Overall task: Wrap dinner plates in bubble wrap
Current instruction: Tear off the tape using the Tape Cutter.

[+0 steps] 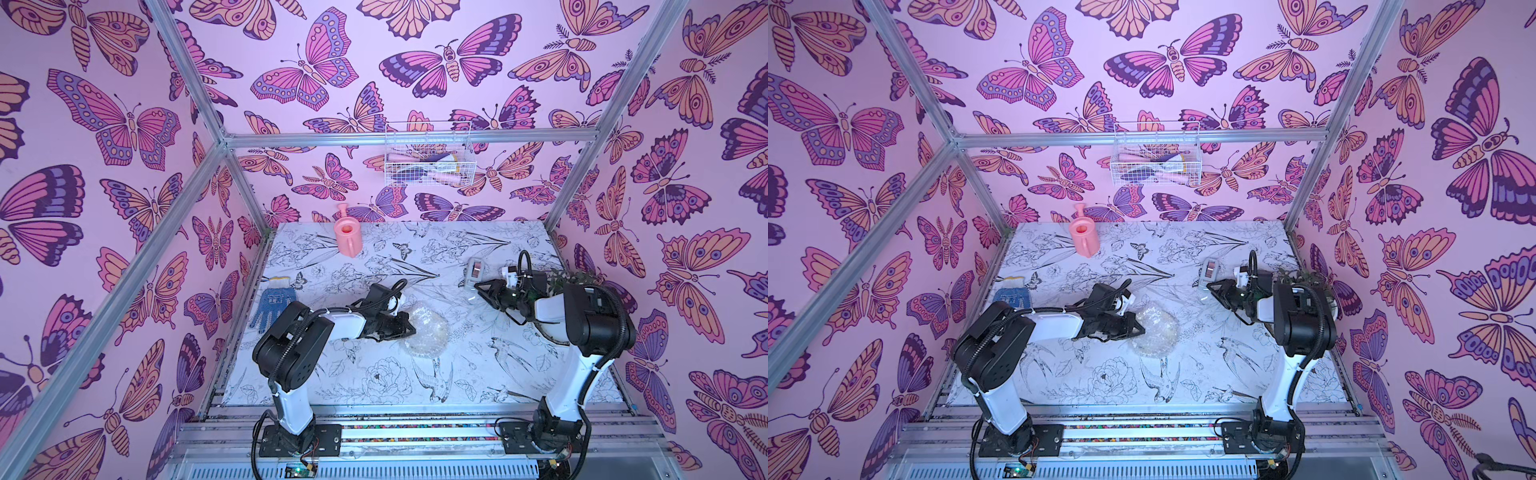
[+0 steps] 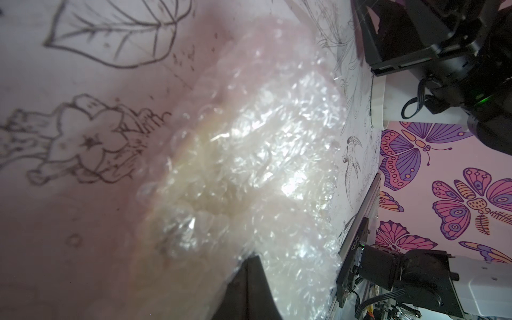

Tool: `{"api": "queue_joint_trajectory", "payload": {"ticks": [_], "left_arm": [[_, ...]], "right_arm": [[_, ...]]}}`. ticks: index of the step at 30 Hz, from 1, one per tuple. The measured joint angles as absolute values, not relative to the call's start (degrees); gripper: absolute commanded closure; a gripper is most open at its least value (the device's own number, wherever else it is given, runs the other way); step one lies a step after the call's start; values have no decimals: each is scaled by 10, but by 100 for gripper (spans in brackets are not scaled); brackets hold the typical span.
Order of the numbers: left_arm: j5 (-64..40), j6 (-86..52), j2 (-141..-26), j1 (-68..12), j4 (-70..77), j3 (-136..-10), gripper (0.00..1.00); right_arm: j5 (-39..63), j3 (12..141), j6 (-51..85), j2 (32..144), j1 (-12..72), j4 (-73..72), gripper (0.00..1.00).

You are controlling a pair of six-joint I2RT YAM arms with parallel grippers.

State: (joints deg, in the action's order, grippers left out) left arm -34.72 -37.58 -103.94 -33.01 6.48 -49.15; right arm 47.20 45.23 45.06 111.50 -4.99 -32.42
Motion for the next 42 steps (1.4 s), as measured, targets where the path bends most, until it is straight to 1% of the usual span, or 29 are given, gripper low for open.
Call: {"api": "queue_joint_trajectory", "payload": {"ticks": [6, 13, 25, 28, 31, 37, 39, 41, 42], "left_arm": [[-347, -376, -1038, -330, 67, -489, 100], [-347, -376, -1038, -330, 68, -489, 100], [-347, -376, -1036, -330, 71, -485, 100], [-347, -376, -1036, -330, 71, -485, 100], [-347, -376, -1036, -330, 71, -485, 100], [-347, -376, -1036, -330, 71, -485, 100], [-347, -377, -1036, -330, 71, -484, 100], [-347, -378, -1036, -330, 71, -484, 100], [-347, -378, -1036, -330, 71, -484, 100]], "right_arm": [[473, 426, 452, 1074, -40, -326, 51], [481, 441, 453, 1093, -40, -326, 51], [513, 463, 503, 1154, -35, -383, 59], [519, 467, 515, 1159, -34, -385, 63], [522, 472, 521, 1163, -33, -383, 72], [521, 472, 522, 1163, -33, -381, 81], [521, 472, 519, 1163, -33, -379, 88], [519, 475, 511, 1163, -33, -369, 99], [517, 477, 508, 1162, -33, -361, 100]]}}
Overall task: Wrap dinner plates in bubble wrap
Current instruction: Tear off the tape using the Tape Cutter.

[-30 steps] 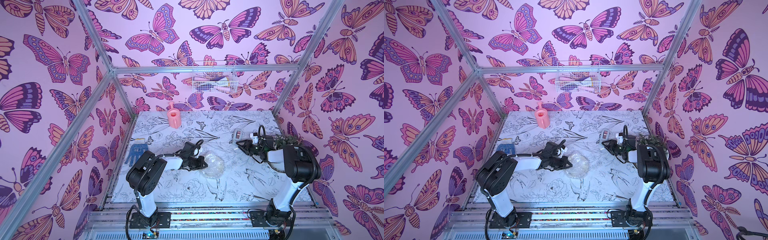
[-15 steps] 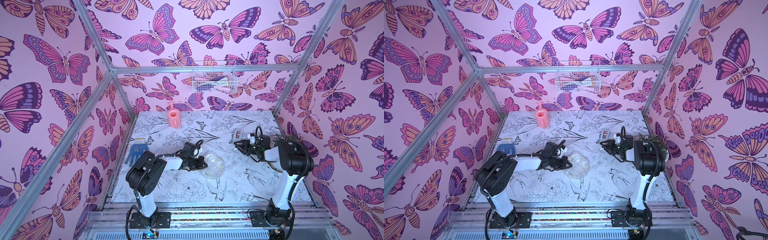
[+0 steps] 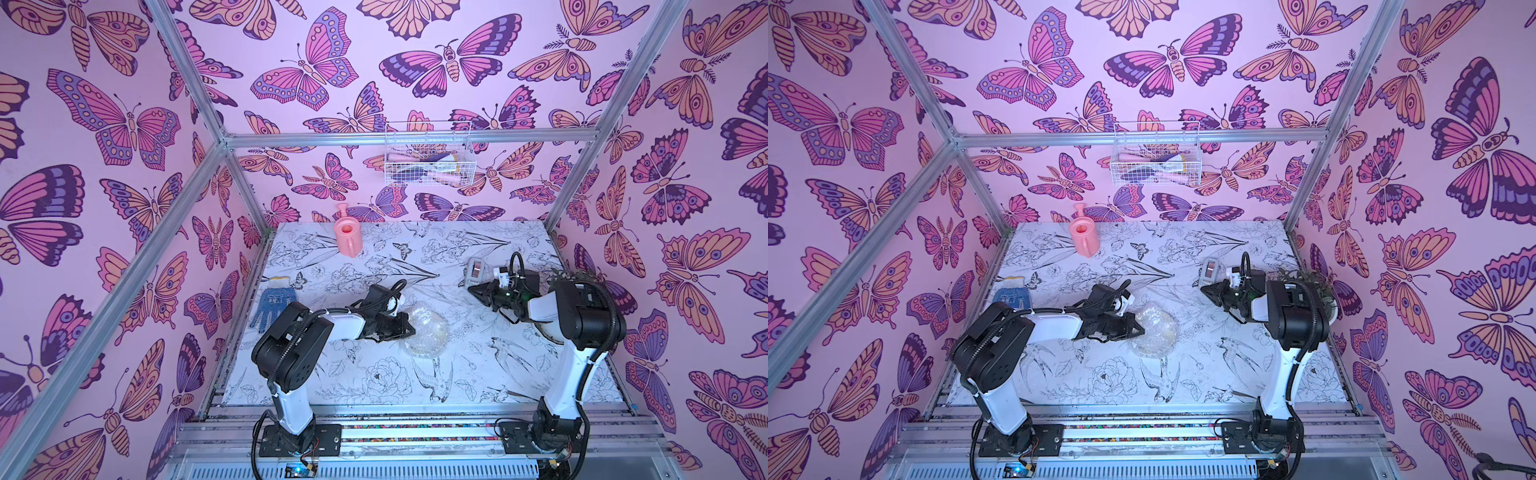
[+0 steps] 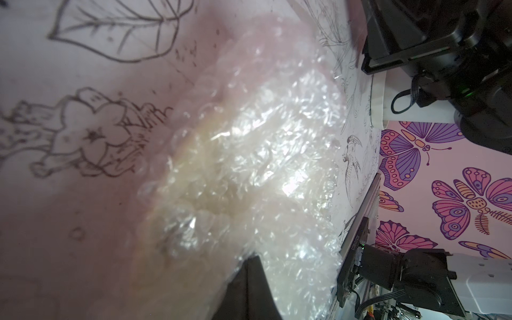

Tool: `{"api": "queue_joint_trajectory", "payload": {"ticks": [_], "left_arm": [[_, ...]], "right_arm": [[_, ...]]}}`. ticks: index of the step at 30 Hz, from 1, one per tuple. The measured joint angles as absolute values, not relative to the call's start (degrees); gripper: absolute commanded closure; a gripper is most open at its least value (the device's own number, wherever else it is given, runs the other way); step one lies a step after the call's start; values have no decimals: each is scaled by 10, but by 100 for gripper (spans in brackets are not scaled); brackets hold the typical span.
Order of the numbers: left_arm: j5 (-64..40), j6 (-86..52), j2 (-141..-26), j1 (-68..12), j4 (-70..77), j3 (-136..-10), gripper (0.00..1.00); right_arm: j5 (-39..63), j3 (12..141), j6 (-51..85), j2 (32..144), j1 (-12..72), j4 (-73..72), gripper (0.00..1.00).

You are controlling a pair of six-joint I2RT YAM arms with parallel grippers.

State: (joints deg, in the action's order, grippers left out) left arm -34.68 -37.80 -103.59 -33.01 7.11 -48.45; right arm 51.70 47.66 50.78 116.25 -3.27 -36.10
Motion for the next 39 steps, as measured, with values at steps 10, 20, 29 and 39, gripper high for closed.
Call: {"api": "queue_joint_trajectory", "payload": {"ticks": [10, 20, 29, 39], "left_arm": [[-347, -378, -1036, -330, 71, -484, 100], [-345, -379, -1032, -330, 75, -478, 100], [-343, -380, -1028, -330, 74, -474, 100], [-342, -380, -1027, -330, 75, -472, 100]], "right_arm": [[467, 557, 427, 1135, -18, -121, 100], [395, 625, 409, 1128, 2, 36, 100], [336, 658, 420, 1125, 20, 103, 100], [331, 658, 453, 1126, 34, 171, 100]]}}
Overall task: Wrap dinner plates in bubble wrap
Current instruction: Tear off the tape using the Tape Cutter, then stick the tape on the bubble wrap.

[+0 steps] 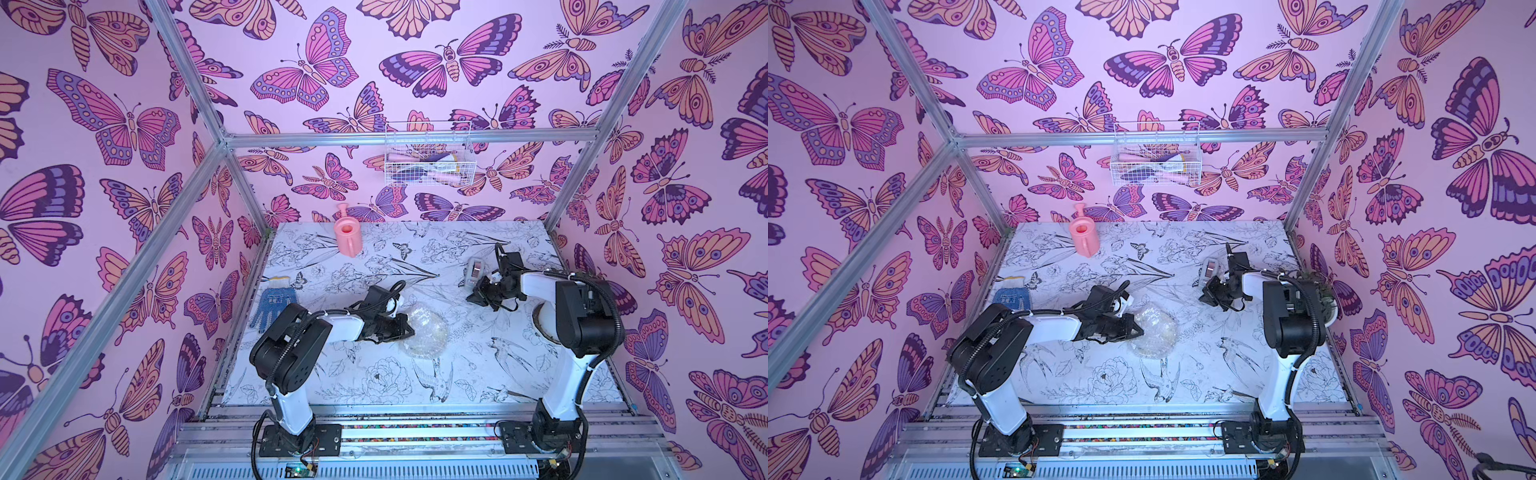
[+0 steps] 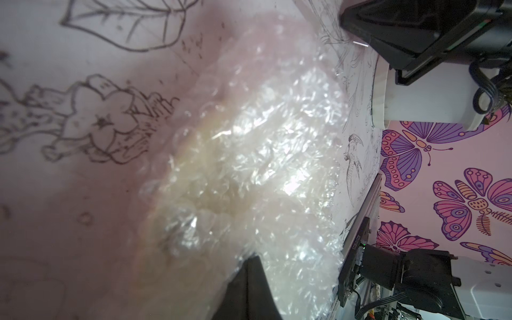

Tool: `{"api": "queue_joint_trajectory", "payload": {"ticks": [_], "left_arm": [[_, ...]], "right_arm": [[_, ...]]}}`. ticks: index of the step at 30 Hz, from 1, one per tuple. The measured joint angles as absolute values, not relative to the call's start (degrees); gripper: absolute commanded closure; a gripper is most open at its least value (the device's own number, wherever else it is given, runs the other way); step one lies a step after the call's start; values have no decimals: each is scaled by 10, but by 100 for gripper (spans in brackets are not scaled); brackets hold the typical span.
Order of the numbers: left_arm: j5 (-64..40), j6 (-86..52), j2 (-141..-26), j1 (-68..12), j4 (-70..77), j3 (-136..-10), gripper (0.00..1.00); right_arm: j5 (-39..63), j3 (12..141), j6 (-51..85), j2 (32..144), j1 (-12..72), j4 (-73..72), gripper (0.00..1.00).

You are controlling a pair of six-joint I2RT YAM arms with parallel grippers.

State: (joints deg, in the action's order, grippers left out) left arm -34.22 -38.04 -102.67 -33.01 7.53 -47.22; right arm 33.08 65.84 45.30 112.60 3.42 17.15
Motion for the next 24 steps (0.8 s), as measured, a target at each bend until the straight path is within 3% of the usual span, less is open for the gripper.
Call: {"api": "queue_joint_trajectory", "payload": {"ticks": [8, 24], "left_arm": [[-343, -380, -1026, -330, 75, -472, 100], [-340, -380, -1026, -331, 75, -472, 100]], "right_arm": [[305, 621, 439, 1080, 37, 163, 100], [316, 549, 370, 729, 132, 225, 100]]}}
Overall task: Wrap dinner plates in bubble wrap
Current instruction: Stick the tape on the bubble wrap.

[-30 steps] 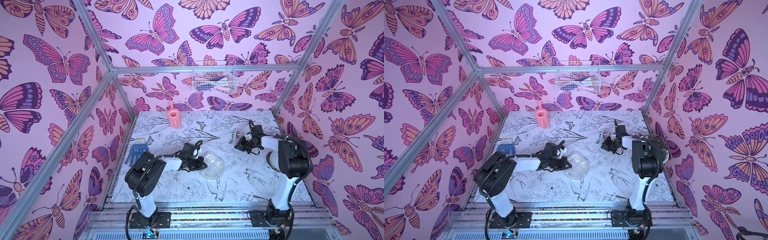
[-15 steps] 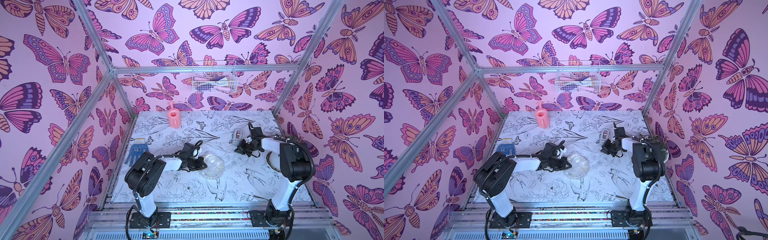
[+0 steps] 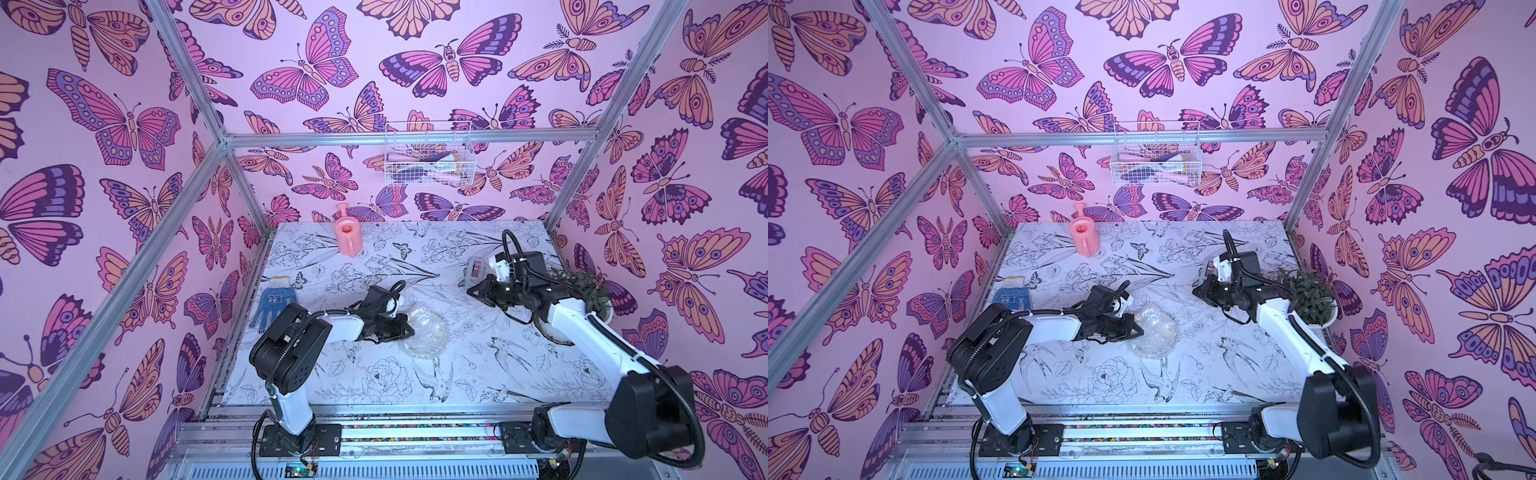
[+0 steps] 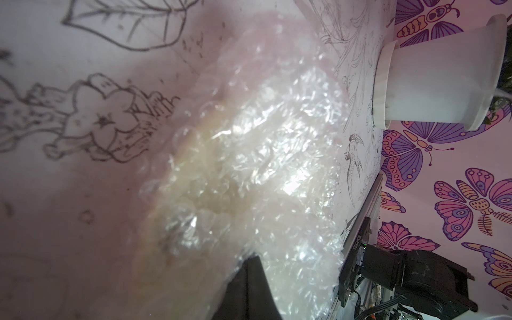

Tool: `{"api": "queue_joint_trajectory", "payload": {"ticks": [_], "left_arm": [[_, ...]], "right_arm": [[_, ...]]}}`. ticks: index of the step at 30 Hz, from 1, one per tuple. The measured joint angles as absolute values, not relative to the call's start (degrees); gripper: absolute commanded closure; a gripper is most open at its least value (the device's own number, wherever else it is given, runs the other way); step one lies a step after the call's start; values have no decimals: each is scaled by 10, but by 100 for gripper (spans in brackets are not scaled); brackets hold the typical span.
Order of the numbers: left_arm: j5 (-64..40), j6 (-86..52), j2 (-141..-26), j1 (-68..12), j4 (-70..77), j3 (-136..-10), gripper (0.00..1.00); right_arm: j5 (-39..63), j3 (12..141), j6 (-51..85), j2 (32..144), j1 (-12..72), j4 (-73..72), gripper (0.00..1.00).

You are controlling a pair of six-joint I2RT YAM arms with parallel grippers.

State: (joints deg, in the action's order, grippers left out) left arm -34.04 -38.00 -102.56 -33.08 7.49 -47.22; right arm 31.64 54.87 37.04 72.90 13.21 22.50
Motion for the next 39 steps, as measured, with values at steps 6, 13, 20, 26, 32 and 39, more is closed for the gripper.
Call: {"api": "queue_joint_trajectory", "payload": {"ticks": [6, 13, 20, 26, 32, 39], "left_arm": [[-340, -380, -1026, -331, 75, -472, 100], [-340, -380, -1027, -331, 75, -472, 100], [-342, -380, -1030, -331, 80, -471, 100], [-344, -380, -1032, -330, 86, -471, 100], [-345, -380, -1032, -330, 86, -471, 100], [-345, -380, -1032, -330, 91, -469, 100]], "right_arm": [[340, 498, 404, 641, 214, 235, 100], [349, 406, 486, 636, 324, 162, 100], [361, 370, 545, 680, 368, 29, 100], [385, 369, 585, 772, 368, -116, 100], [400, 380, 603, 867, 367, -199, 100], [414, 407, 604, 964, 337, -276, 100]]}}
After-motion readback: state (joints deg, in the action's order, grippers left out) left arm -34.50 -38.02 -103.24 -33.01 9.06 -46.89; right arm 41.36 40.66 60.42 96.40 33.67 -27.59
